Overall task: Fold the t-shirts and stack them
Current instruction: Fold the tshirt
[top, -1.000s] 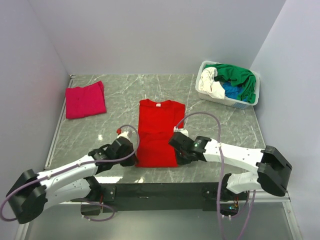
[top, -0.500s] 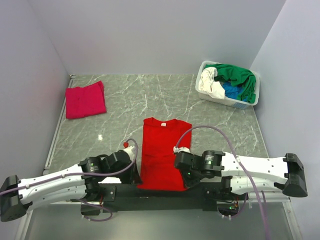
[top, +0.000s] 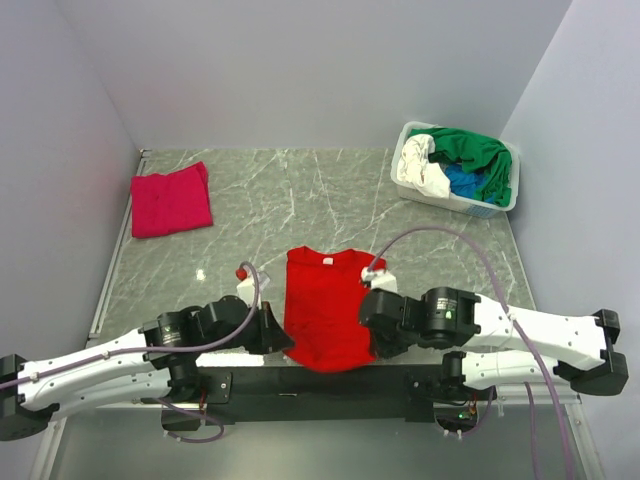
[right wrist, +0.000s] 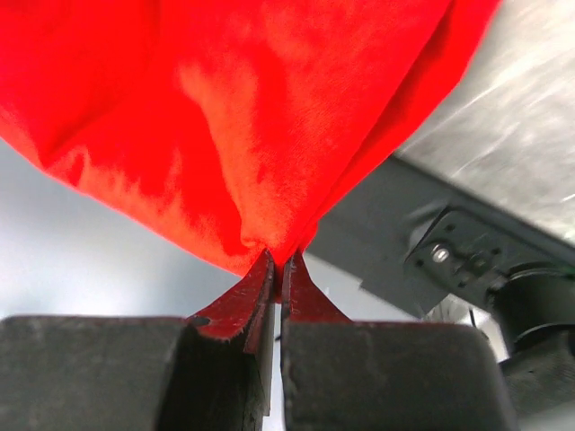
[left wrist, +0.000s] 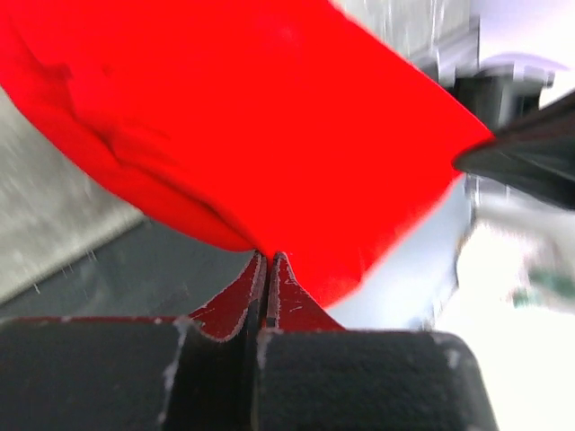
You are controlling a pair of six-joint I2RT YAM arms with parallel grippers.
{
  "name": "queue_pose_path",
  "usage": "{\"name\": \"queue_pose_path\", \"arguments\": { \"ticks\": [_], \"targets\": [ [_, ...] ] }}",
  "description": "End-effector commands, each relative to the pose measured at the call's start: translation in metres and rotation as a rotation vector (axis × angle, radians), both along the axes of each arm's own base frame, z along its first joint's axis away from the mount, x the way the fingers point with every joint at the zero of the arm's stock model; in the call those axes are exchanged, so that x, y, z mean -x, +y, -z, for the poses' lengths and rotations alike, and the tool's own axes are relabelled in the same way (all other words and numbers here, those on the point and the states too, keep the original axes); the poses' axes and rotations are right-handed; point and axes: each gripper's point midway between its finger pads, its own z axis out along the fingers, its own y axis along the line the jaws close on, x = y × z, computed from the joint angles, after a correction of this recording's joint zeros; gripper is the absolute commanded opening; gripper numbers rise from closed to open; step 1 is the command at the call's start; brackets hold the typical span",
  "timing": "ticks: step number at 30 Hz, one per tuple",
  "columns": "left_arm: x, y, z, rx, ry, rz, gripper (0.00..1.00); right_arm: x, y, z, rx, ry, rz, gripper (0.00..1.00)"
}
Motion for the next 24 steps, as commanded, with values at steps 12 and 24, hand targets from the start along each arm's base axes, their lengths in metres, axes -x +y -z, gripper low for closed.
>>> {"name": "queue_pose_path", "arguments": {
  "ticks": [12,24],
  "targets": [
    [-0.104,-0.016,-0.046,-0.035,-0.327,-0.395,0.0,-0.125,-0.02,-0.033,0.033,-0.323,0.319,0.0],
    [-0.147,-0.022,-0.043,-0.096,-0.393,-0.411,0.01,-0.168,-0.02,-0.027,0.076,-0.358,0.335,0.0]
  ]
}}
